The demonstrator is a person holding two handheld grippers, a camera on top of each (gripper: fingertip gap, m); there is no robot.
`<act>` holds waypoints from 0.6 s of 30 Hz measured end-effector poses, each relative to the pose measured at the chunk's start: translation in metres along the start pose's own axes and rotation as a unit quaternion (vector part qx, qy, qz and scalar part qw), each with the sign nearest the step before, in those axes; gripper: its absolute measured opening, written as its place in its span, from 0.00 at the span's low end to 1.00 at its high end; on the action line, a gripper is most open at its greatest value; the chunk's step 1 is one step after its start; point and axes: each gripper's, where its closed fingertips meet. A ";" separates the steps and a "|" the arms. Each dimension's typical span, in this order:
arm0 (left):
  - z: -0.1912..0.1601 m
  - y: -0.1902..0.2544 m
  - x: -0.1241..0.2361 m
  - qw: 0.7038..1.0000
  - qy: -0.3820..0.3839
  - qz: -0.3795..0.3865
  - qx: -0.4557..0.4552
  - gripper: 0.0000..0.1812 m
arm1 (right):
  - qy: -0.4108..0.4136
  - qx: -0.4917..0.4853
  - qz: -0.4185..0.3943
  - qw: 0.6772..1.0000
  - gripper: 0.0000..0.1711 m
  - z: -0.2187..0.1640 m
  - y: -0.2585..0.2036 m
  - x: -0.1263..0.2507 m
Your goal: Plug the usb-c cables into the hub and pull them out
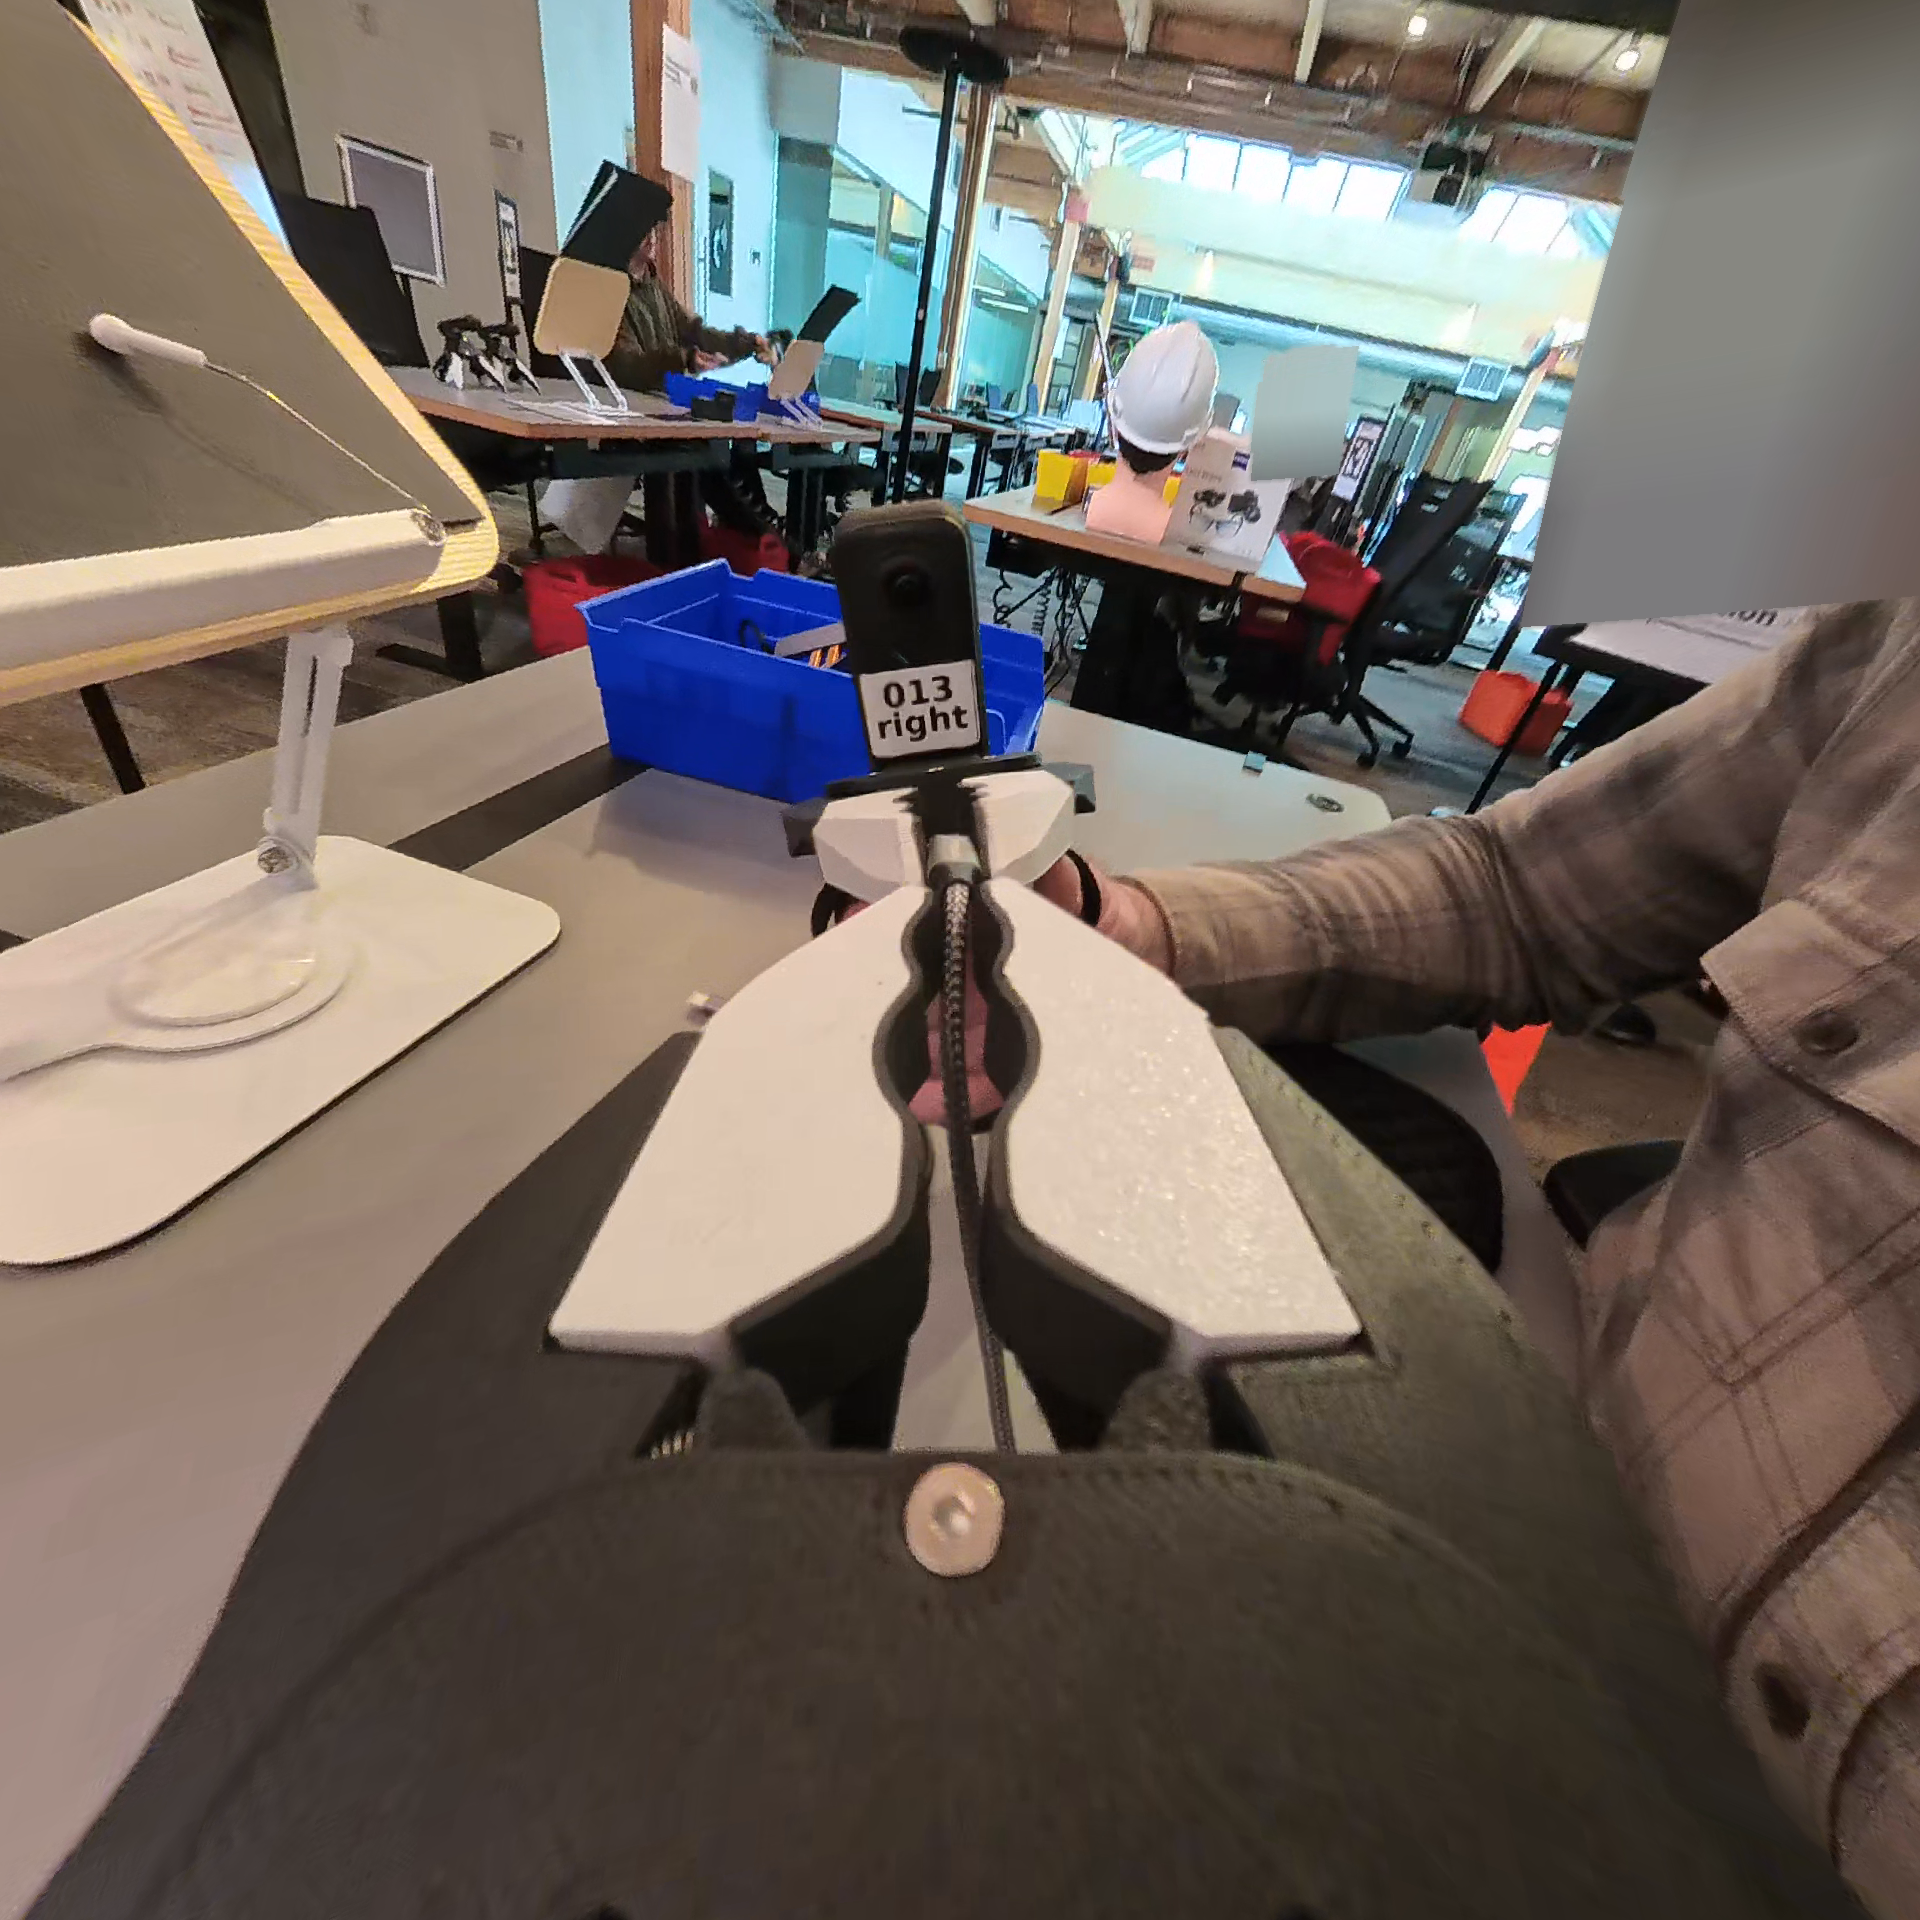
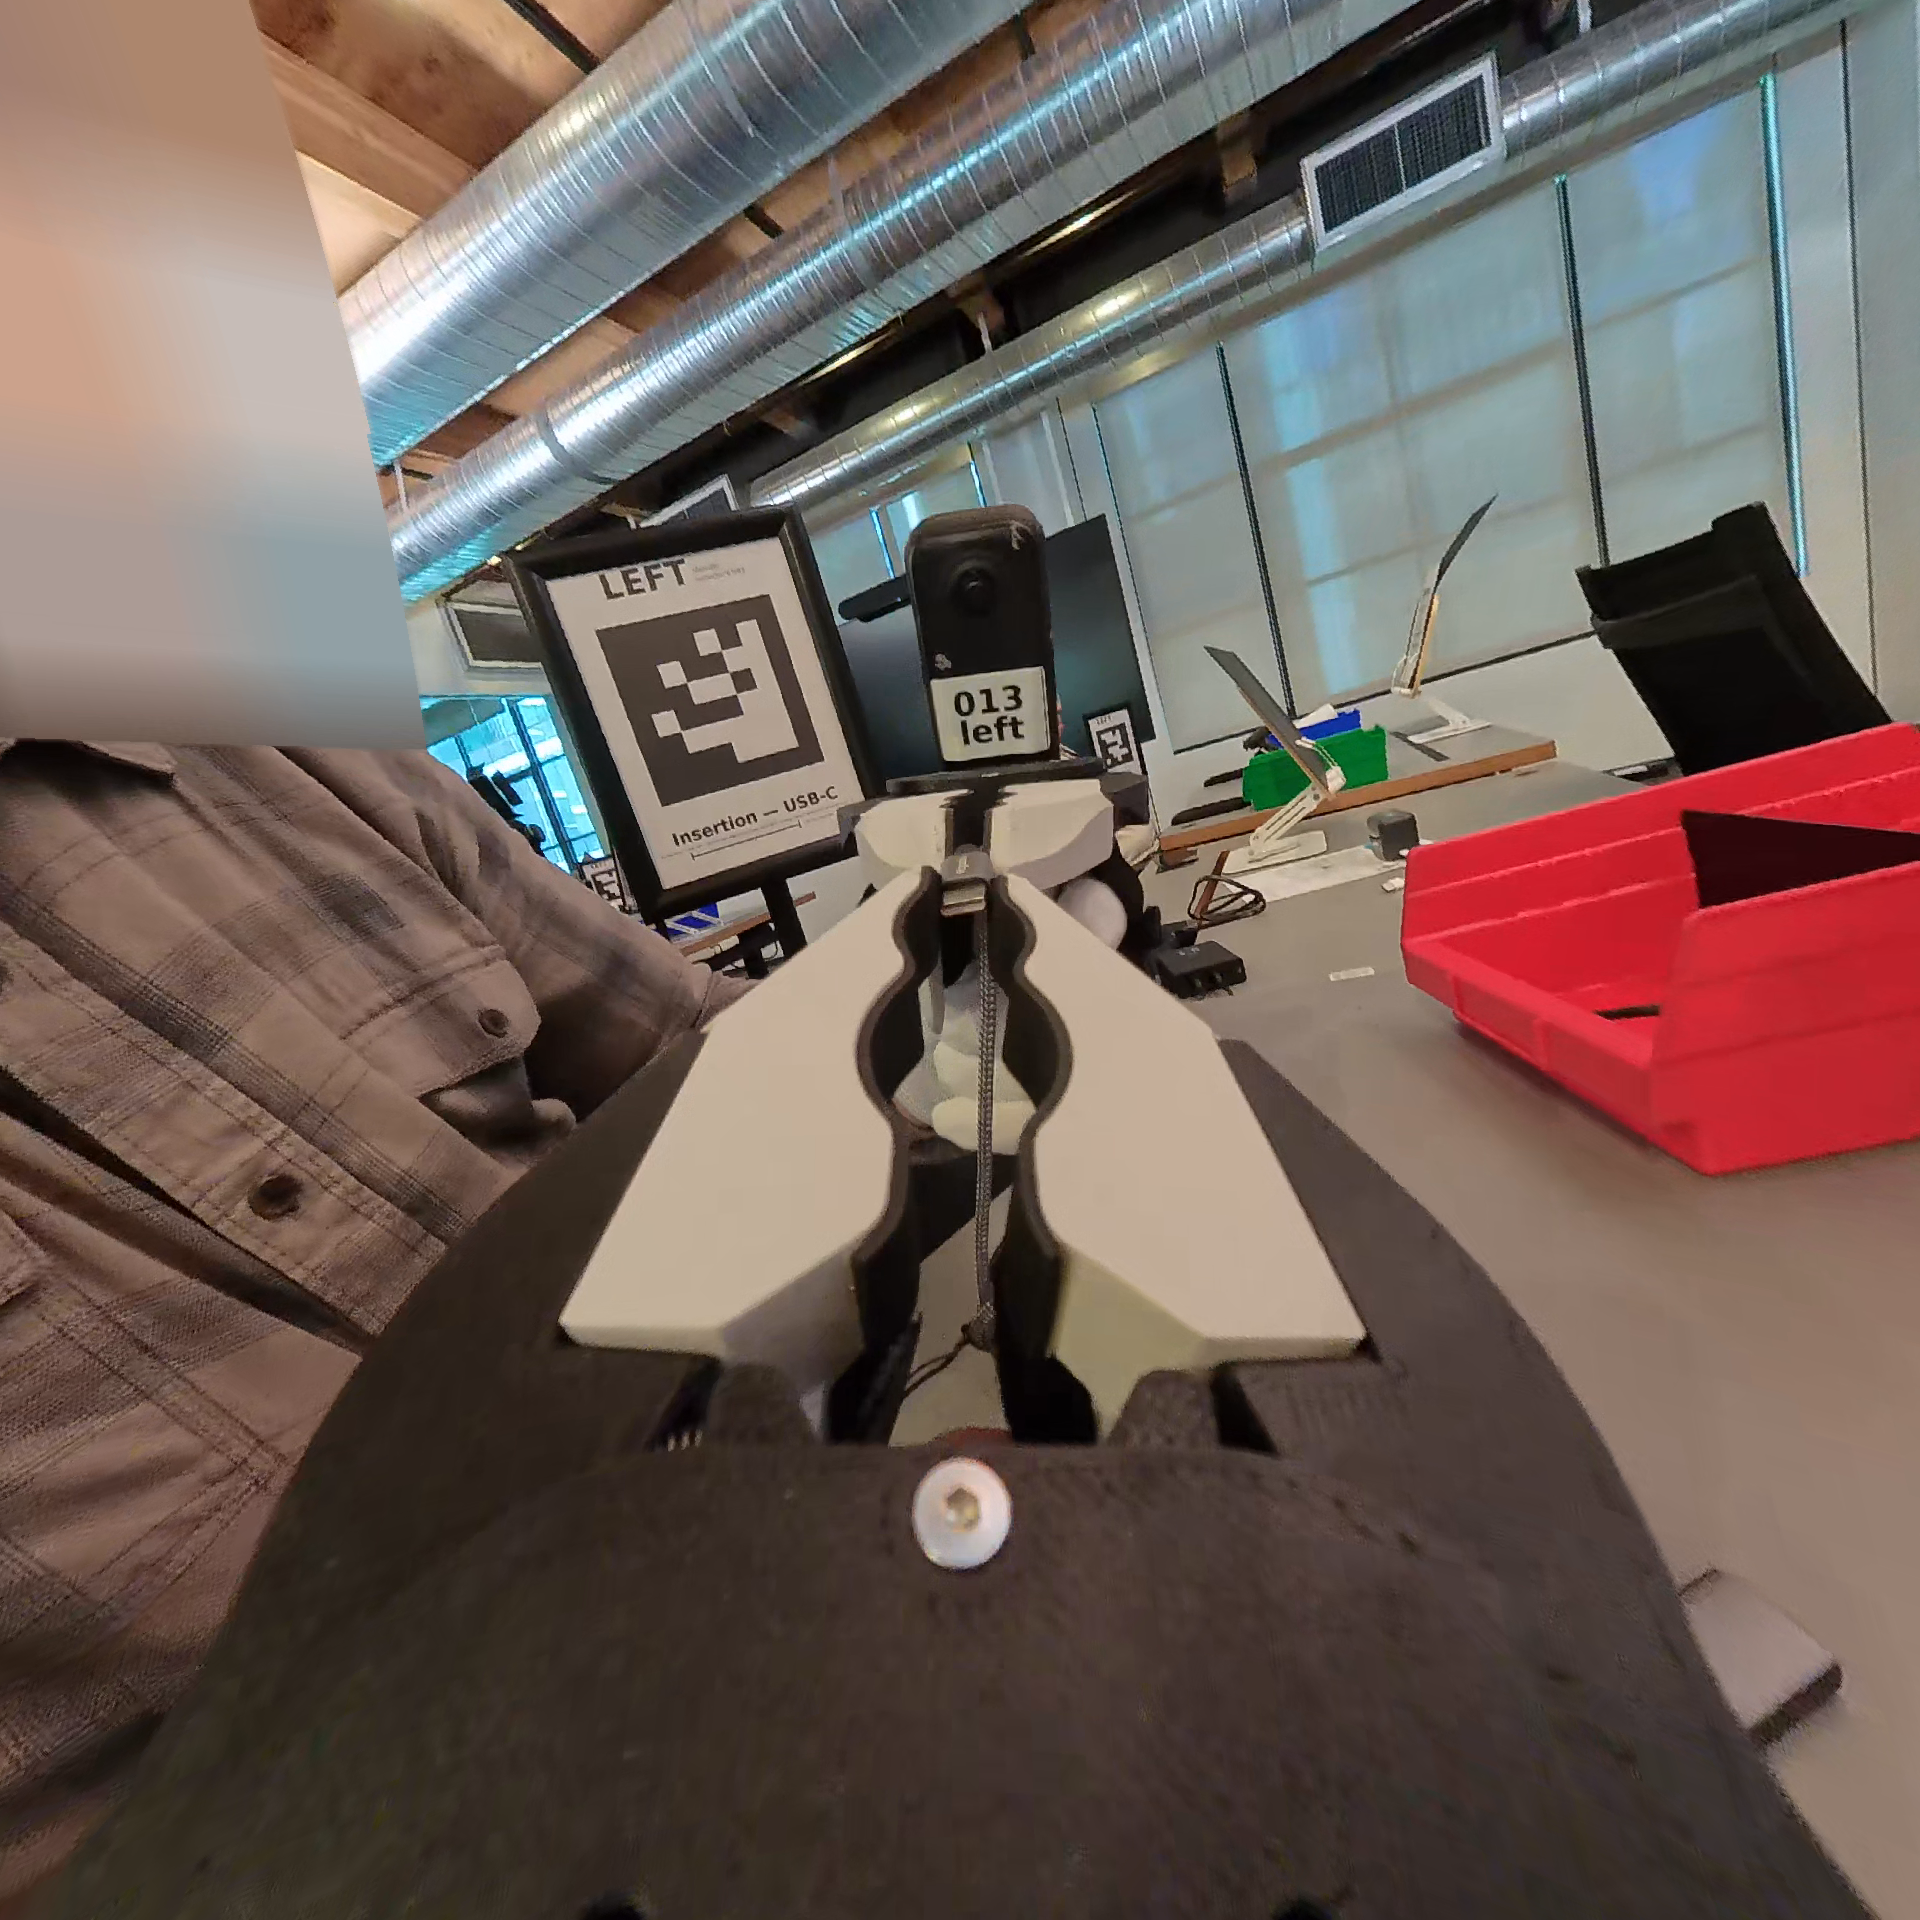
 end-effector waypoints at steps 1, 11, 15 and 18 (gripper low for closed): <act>0.001 0.001 0.000 1.000 0.004 0.000 -0.001 0.02 | 0.004 -0.001 0.004 1.000 0.03 0.001 -0.001 0.000; 0.003 -0.008 0.008 0.998 -0.044 0.045 -0.020 0.02 | -0.089 0.151 -0.143 0.974 0.11 0.008 0.015 0.009; -0.004 -0.013 0.009 0.994 -0.089 0.059 -0.003 0.02 | -0.209 0.387 -0.271 0.856 0.09 0.016 0.018 0.018; -0.008 -0.012 0.006 0.992 -0.111 0.063 0.004 0.02 | -0.292 0.503 -0.315 0.750 0.08 0.015 0.020 0.018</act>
Point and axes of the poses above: each gripper's, where its closed fingertips meet, x back along the fingers, z out of its top, y = z × x across the jaws, and after that the axes turned 10 degrees about -x, right-handed
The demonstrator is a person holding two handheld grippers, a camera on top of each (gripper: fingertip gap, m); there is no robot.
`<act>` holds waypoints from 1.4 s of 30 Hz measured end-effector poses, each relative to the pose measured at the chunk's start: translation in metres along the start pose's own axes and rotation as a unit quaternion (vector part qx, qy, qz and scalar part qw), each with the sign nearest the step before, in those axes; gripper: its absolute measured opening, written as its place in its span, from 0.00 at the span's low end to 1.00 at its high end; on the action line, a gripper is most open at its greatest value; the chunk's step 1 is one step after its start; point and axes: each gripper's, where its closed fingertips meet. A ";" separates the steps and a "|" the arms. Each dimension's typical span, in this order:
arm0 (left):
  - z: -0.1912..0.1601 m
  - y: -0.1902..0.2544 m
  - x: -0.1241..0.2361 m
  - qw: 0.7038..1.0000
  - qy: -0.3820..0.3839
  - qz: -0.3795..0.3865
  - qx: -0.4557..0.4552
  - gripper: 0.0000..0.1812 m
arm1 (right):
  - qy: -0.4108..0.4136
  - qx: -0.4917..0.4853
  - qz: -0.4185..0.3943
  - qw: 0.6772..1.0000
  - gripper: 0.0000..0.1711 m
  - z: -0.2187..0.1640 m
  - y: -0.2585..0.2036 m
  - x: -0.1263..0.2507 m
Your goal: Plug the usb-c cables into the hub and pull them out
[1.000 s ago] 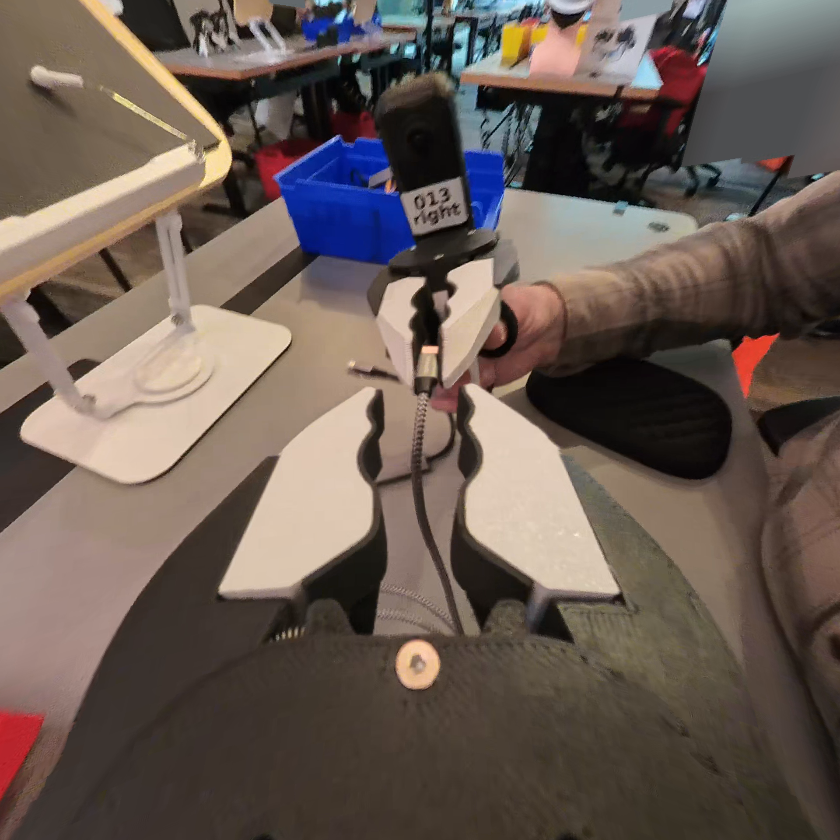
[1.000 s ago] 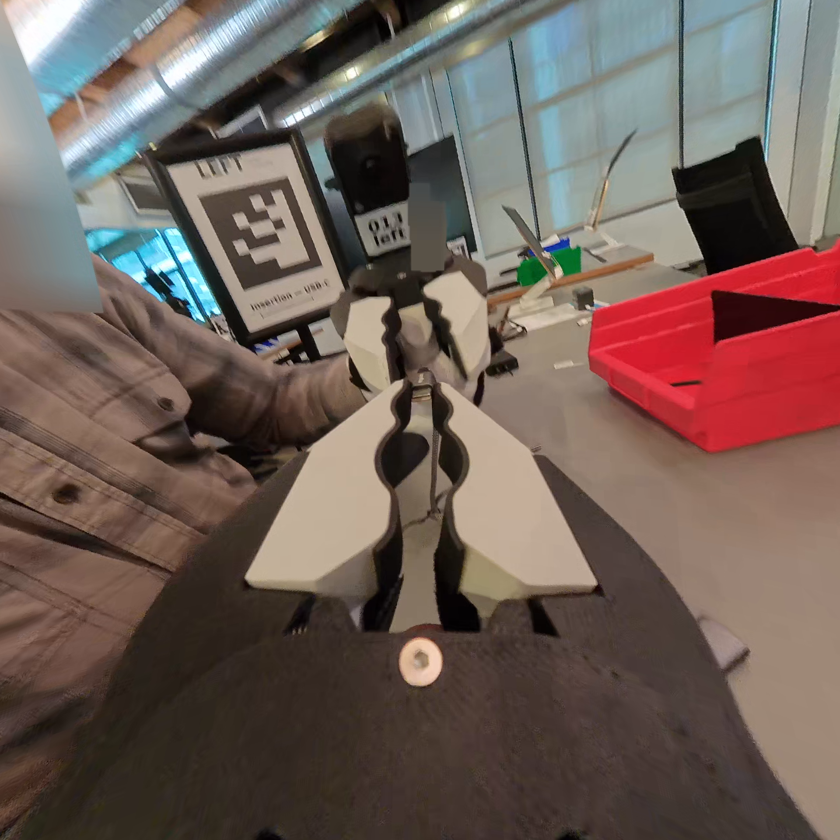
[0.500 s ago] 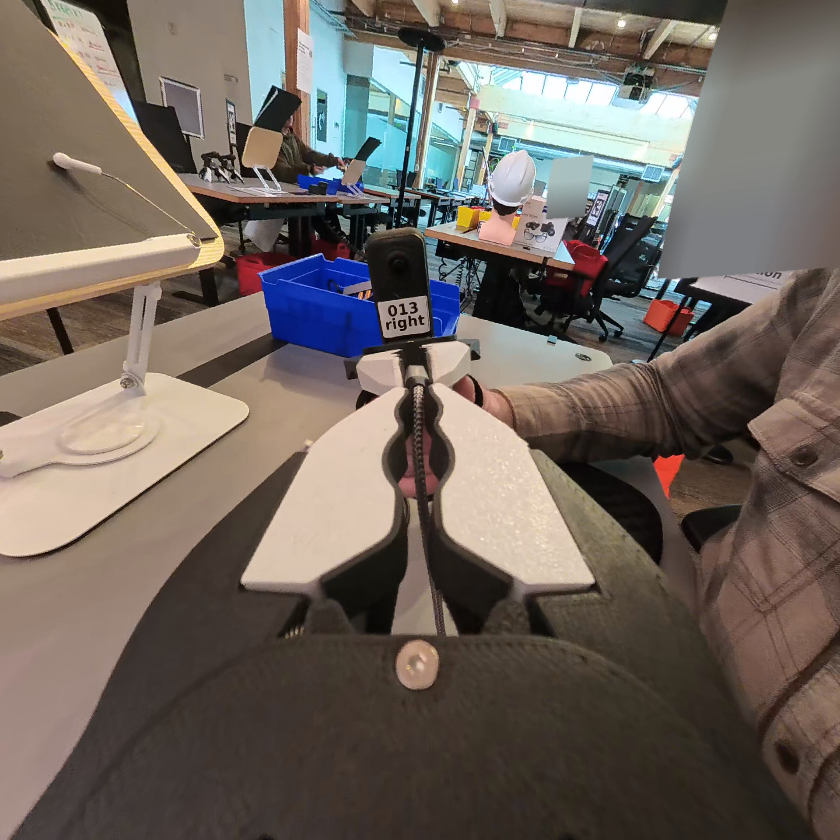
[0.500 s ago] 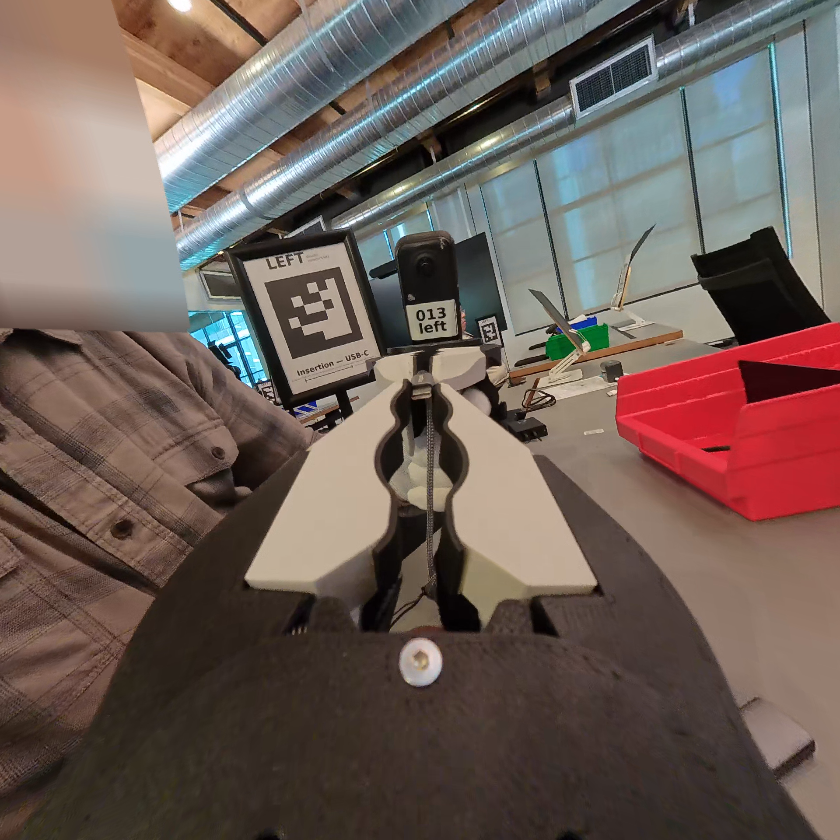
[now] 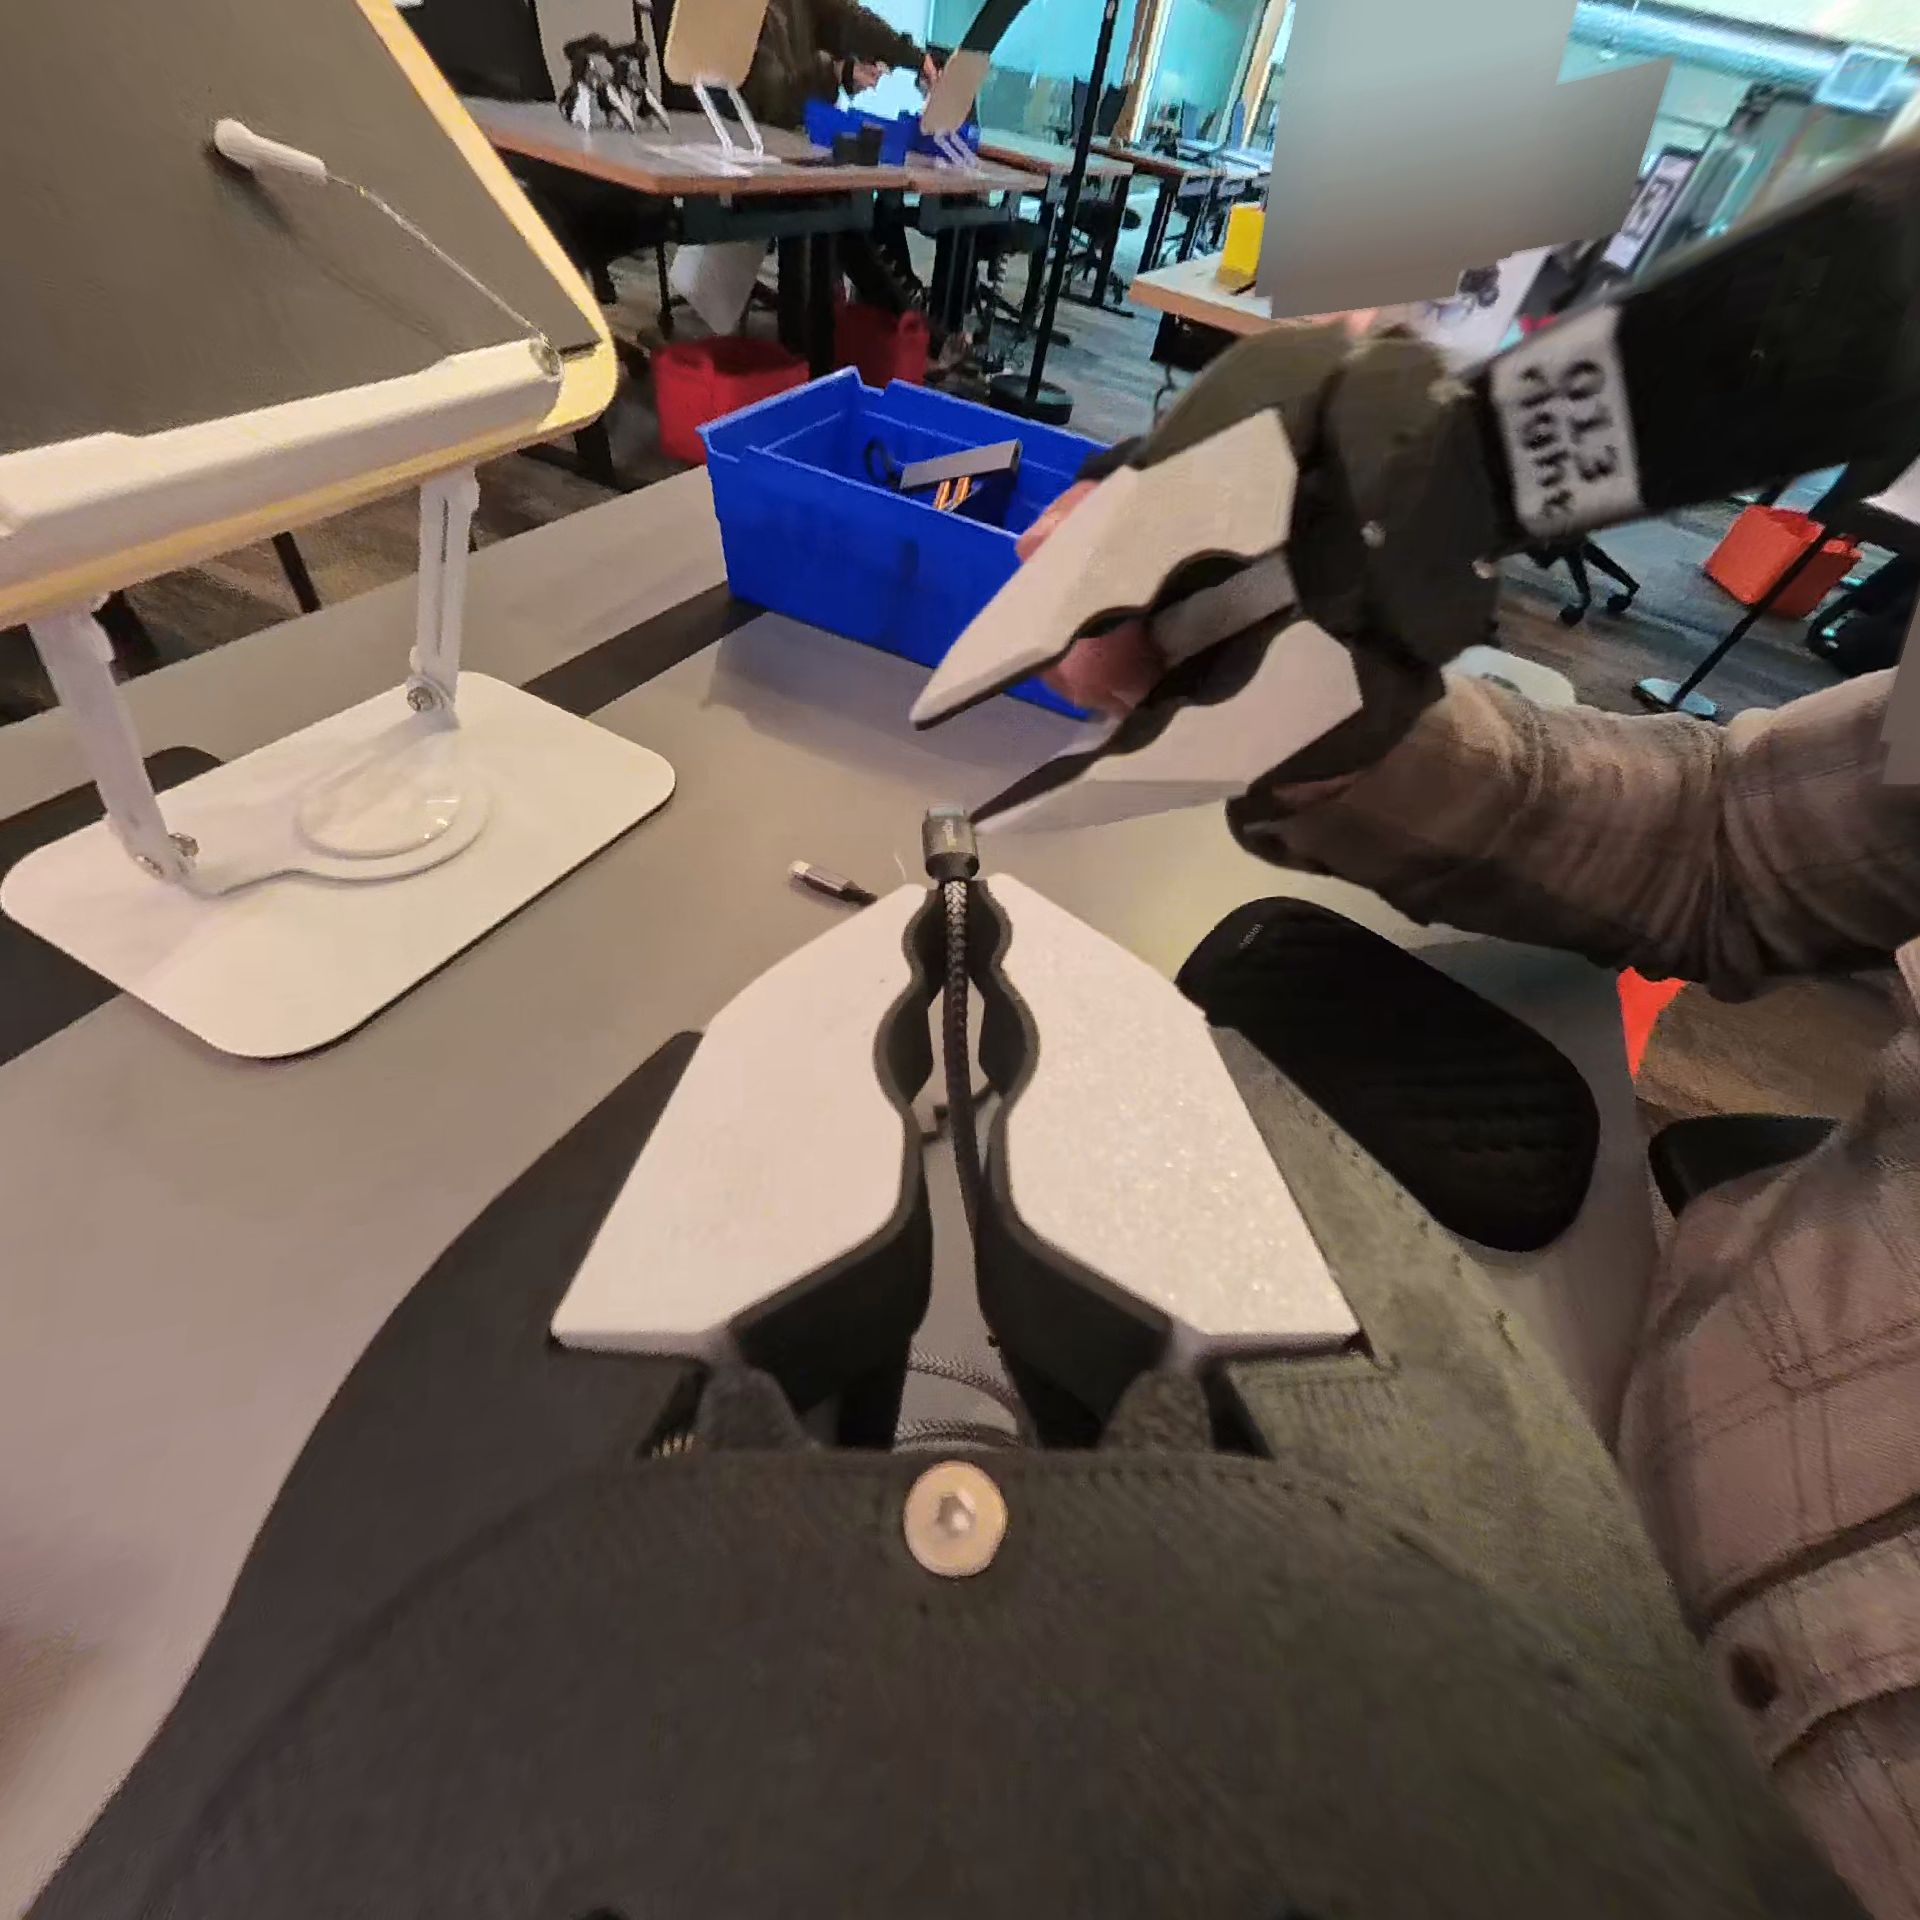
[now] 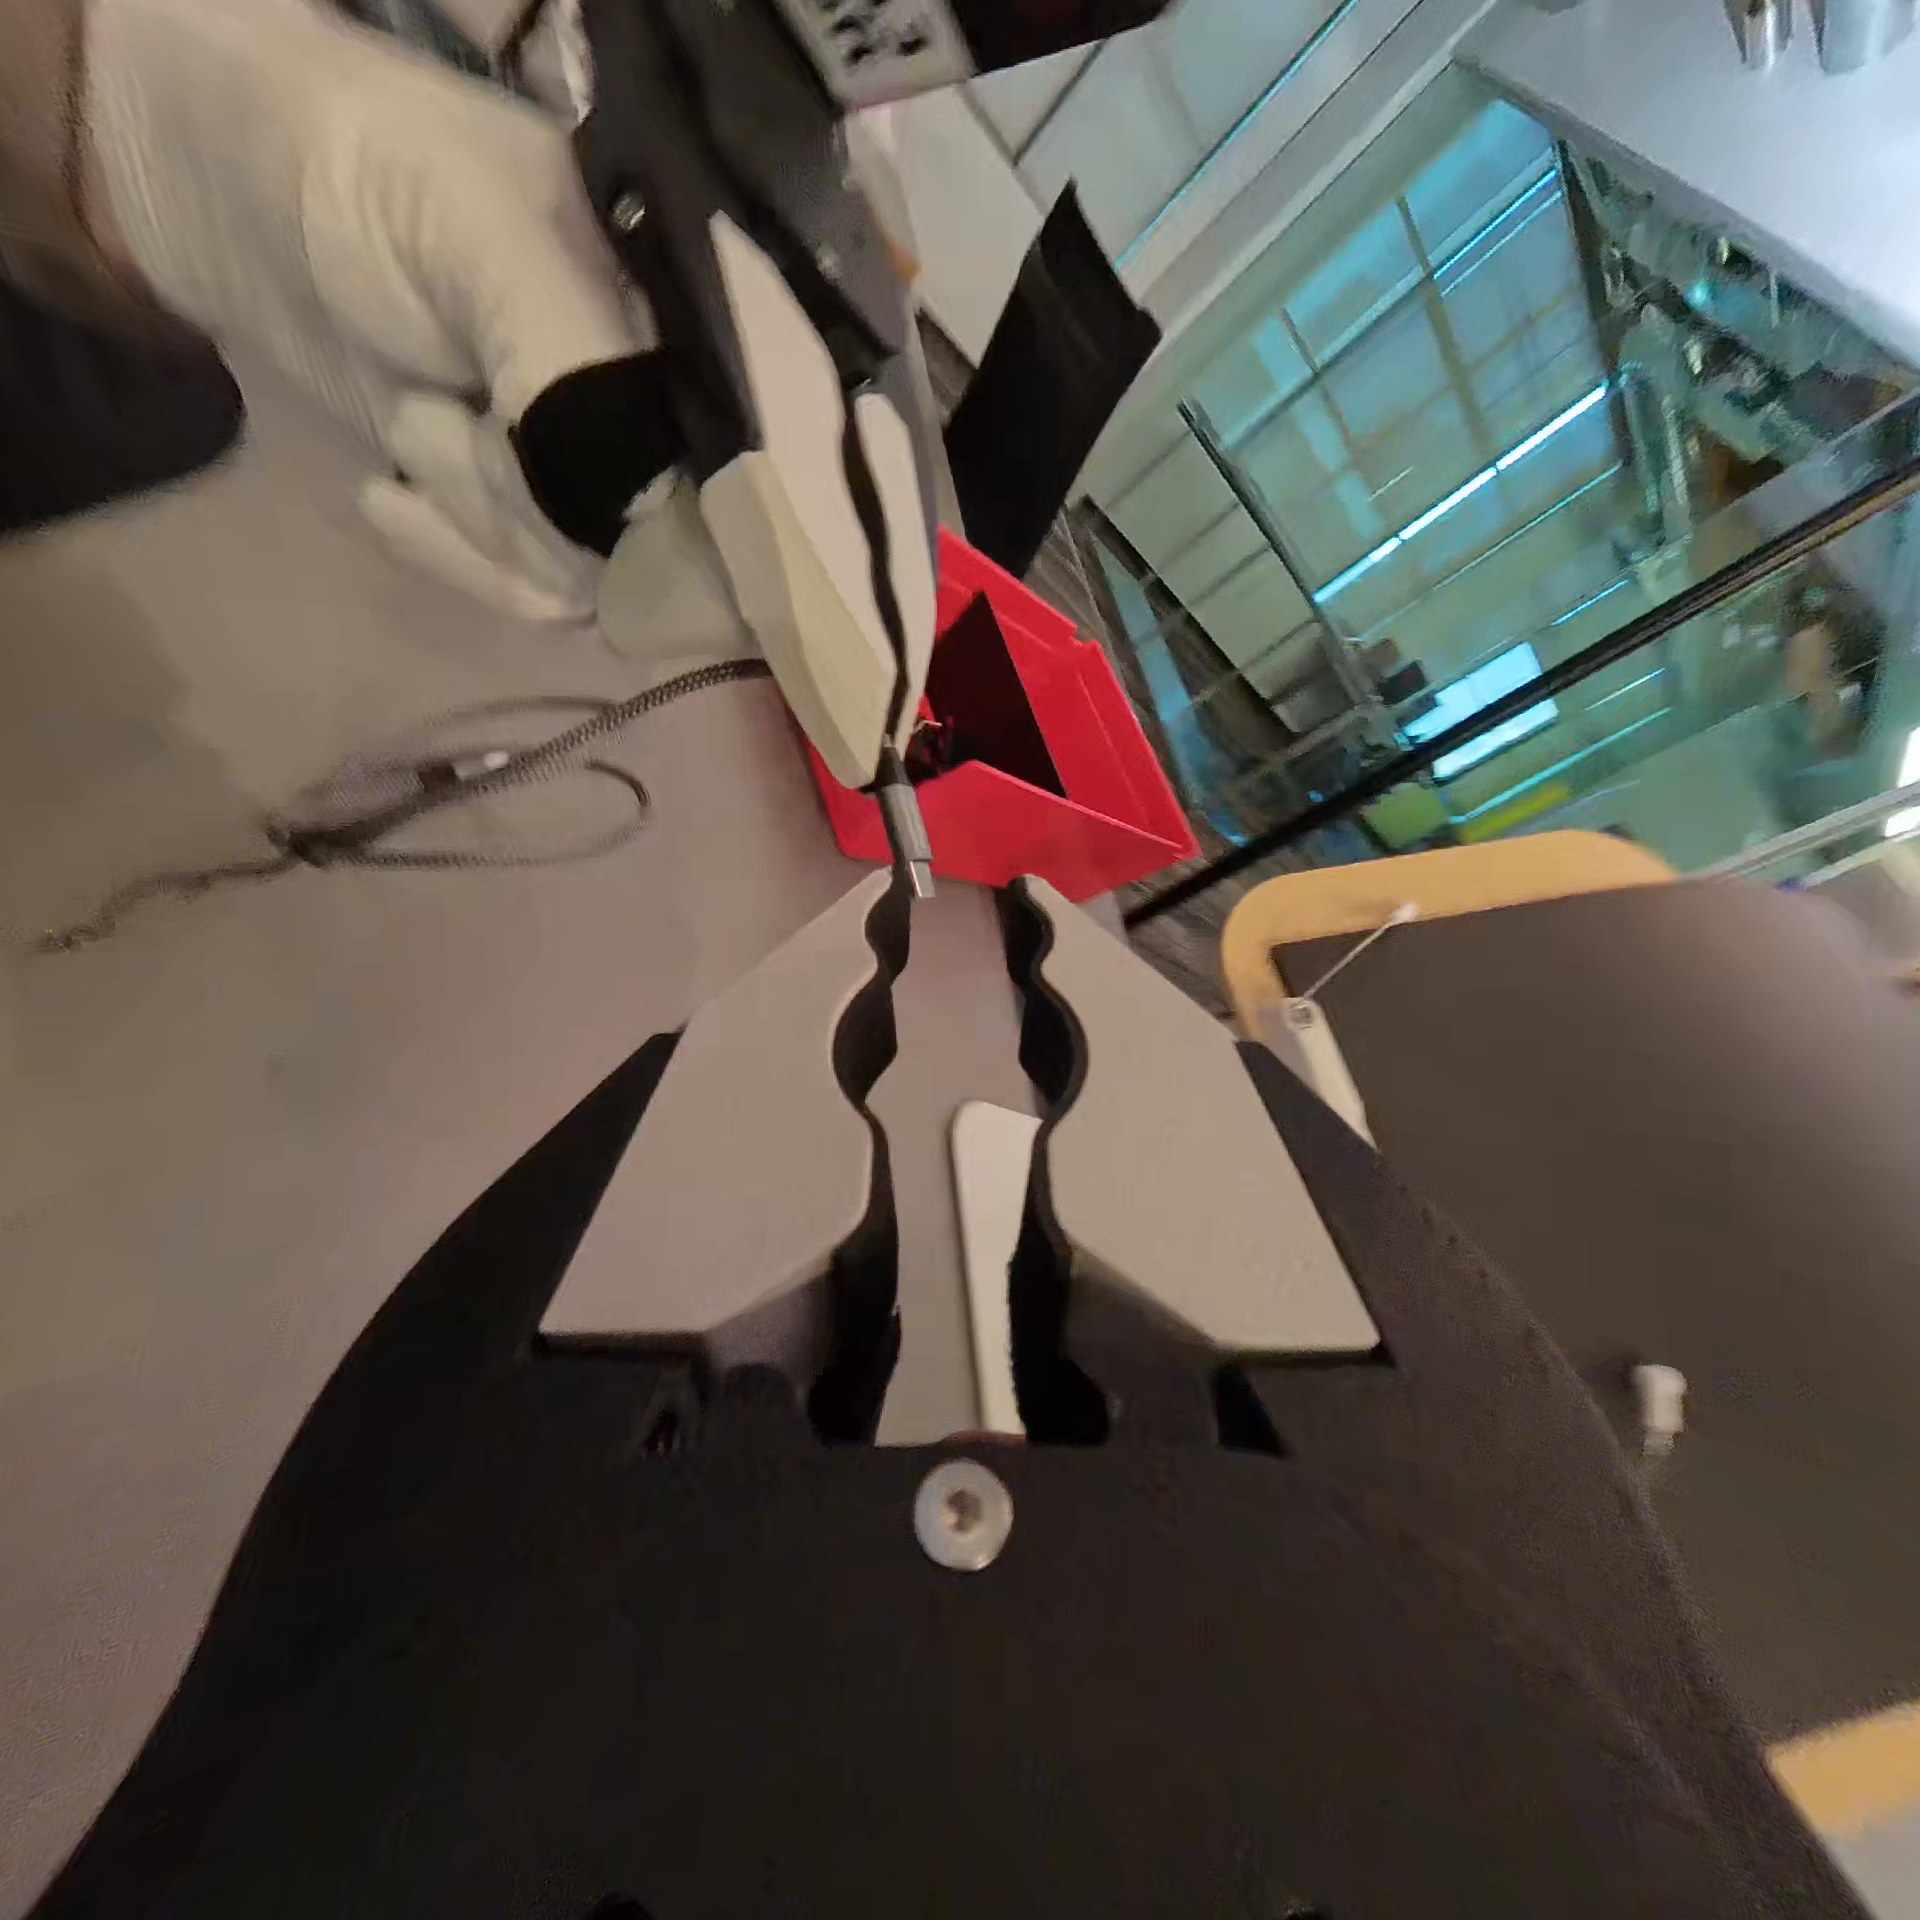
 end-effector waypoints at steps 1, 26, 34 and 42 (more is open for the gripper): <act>0.000 0.000 -0.001 1.000 -0.003 0.005 0.004 0.02 | -0.014 0.036 -0.008 0.999 0.07 0.000 -0.002 -0.001; 0.021 -0.006 -0.006 0.992 0.092 0.068 0.046 0.06 | -0.025 0.065 -0.119 0.991 0.01 0.004 0.000 -0.012; 0.019 -0.005 -0.008 0.993 0.074 0.083 0.041 0.07 | -0.022 0.059 -0.140 0.988 0.00 0.005 0.002 -0.012; 0.019 -0.006 -0.006 0.993 0.072 0.091 0.036 0.06 | -0.021 0.070 -0.143 0.987 0.00 0.008 0.001 -0.013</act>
Point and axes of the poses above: each gripper's, where its closed fingertips meet, x back along the fingers, z out of its top, y = z × x across the jaws, and after that the axes turned 10 degrees about -x, right-handed
